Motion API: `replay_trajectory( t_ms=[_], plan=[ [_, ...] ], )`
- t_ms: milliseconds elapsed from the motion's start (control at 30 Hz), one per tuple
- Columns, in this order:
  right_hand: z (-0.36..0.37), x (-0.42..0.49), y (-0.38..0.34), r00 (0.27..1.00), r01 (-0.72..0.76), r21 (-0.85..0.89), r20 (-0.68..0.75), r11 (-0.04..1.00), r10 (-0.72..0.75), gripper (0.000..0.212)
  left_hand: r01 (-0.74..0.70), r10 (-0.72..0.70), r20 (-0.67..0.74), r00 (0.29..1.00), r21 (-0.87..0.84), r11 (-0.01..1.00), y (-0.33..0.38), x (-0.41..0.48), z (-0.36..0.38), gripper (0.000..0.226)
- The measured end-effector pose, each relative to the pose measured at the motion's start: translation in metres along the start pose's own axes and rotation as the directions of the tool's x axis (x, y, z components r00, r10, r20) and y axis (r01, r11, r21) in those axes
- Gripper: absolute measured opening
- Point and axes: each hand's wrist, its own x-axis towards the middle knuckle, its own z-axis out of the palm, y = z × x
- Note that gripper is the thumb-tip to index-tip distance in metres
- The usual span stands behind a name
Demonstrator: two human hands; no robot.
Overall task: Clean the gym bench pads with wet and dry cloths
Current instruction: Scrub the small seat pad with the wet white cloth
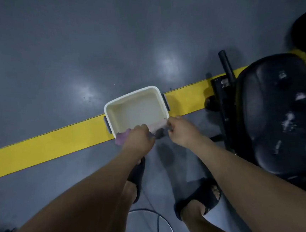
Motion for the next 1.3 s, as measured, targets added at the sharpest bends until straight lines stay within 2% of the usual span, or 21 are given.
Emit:
replay_trajectory(
  t_ms=[67, 133, 300, 367, 433, 533, 667, 733, 767, 867, 933, 967, 1000, 1033, 1100, 1167, 1300],
  plan=[
    [0.026, 0.03, 0.015, 1.0, 0.011, -0.016, 0.006, 1.0, -0.011, 0.026, -0.005, 0.005, -0.032, 0.999, 0.008, 1.0, 0.0, 0.03, 0.027, 0.038],
    [0.054, 0.058, 0.031, 1.0, 0.017, -0.059, -0.013, 0.998, -0.018, 0.033, -0.012, 0.015, -0.038, 0.999, 0.089, 0.996, -0.002, 0.059, 0.048, 0.043],
    [0.092, 0.088, 0.057, 0.984, 0.091, -0.125, -0.144, 0.988, -0.108, 0.013, -0.139, 0.144, -0.009, 0.99, 0.202, 0.97, -0.013, 0.097, 0.072, 0.029],
    [0.087, 0.086, 0.055, 0.979, 0.111, -0.13, -0.156, 0.985, -0.131, 0.014, -0.214, 0.216, 0.015, 0.976, 0.198, 0.956, -0.016, 0.097, 0.066, 0.026],
    [0.072, 0.076, 0.049, 0.963, 0.162, -0.079, -0.203, 0.984, -0.175, 0.016, -0.253, 0.258, -0.028, 0.966, 0.133, 0.958, -0.014, 0.087, 0.047, 0.022],
    [0.03, 0.055, 0.032, 0.929, 0.271, 0.133, -0.296, 0.953, -0.223, 0.011, -0.199, 0.192, -0.123, 0.974, -0.049, 0.979, 0.001, 0.063, -0.001, 0.024],
    [-0.043, 0.019, -0.014, 0.938, 0.236, 0.391, -0.333, 0.889, -0.102, 0.012, -0.107, 0.077, -0.091, 0.993, -0.396, 0.912, 0.029, 0.017, -0.08, 0.031],
    [-0.069, 0.0, -0.041, 0.934, 0.217, 0.48, -0.356, 0.85, -0.037, 0.021, -0.132, 0.068, -0.131, 0.989, -0.574, 0.808, 0.04, -0.005, -0.107, 0.024],
    [-0.079, -0.009, -0.054, 0.924, 0.224, 0.515, -0.383, 0.827, -0.012, 0.025, -0.153, 0.079, -0.138, 0.987, -0.681, 0.716, 0.044, -0.014, -0.117, 0.023],
    [-0.092, -0.035, -0.088, 0.879, 0.269, 0.553, -0.476, 0.788, 0.034, 0.021, -0.166, 0.182, -0.102, 0.978, -0.911, 0.377, 0.053, -0.038, -0.135, 0.042],
    [-0.092, -0.052, -0.107, 0.882, 0.288, 0.522, -0.47, 0.803, -0.01, 0.009, -0.114, 0.166, -0.091, 0.982, -0.985, 0.129, 0.057, -0.053, -0.143, 0.033],
    [-0.091, -0.063, -0.117, 0.896, 0.31, 0.503, -0.439, 0.807, -0.071, 0.007, -0.097, 0.126, -0.092, 0.988, -0.995, 0.038, 0.056, -0.059, -0.145, 0.026],
    [-0.089, -0.072, -0.123, 0.902, 0.342, 0.468, -0.408, 0.815, -0.144, 0.021, -0.095, 0.089, -0.095, 0.992, -0.995, -0.001, 0.055, -0.063, -0.146, 0.021],
    [-0.087, -0.081, -0.128, 0.898, 0.373, 0.409, -0.383, 0.833, -0.214, 0.034, -0.1, 0.061, -0.099, 0.993, -0.995, 0.016, 0.051, -0.064, -0.146, 0.021],
    [-0.083, -0.091, -0.132, 0.897, 0.37, 0.287, -0.359, 0.884, -0.259, 0.051, -0.122, 0.033, -0.118, 0.992, -0.985, 0.118, 0.038, -0.059, -0.14, 0.028],
    [-0.078, -0.097, -0.127, 0.917, 0.285, 0.344, -0.37, 0.895, -0.15, 0.053, -0.142, 0.007, -0.144, 0.99, -0.964, 0.227, 0.022, -0.049, -0.131, 0.03],
    [-0.055, -0.099, -0.102, 0.914, 0.109, 0.479, -0.392, 0.871, 0.101, 0.035, -0.129, -0.08, -0.203, 0.976, -0.832, 0.539, 0.002, -0.028, -0.117, 0.035]
  ],
)
